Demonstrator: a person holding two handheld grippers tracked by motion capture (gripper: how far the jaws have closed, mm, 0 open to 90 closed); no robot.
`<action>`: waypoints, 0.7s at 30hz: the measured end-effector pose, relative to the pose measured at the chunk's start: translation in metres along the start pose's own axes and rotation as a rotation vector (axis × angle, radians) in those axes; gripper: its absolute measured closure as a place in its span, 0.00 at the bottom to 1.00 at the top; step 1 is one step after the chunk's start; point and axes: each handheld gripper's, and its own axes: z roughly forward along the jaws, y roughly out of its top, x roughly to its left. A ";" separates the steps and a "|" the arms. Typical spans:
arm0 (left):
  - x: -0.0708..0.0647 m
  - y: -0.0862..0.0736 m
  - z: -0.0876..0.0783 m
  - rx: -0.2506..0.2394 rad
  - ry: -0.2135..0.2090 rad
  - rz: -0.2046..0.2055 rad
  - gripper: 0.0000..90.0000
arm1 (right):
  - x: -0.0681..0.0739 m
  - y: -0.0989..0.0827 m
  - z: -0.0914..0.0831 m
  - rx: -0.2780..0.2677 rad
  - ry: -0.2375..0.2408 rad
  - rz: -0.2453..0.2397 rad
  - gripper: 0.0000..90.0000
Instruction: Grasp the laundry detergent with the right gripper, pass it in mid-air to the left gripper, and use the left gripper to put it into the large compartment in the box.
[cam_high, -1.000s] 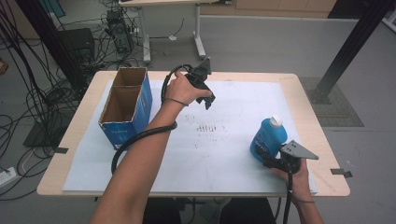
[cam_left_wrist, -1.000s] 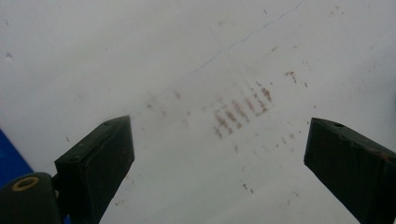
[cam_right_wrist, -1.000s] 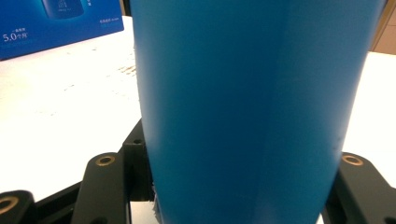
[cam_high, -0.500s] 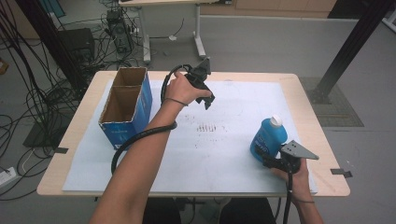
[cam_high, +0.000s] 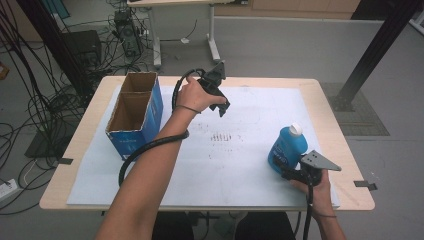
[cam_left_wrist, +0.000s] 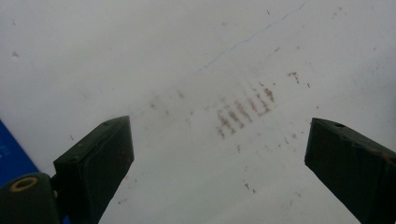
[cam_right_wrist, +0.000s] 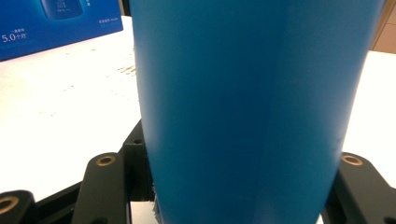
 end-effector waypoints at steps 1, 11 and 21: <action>0.000 0.000 0.000 -0.001 0.001 0.000 0.09 | 0.000 0.000 0.000 0.001 -0.002 -0.004 0.45; 0.004 -0.005 -0.006 -0.006 -0.011 0.003 0.10 | 0.000 0.007 0.001 0.017 0.009 -0.013 0.45; 0.009 -0.019 -0.019 -0.011 -0.027 0.036 0.10 | -0.004 0.024 0.003 -0.004 0.049 -0.018 0.45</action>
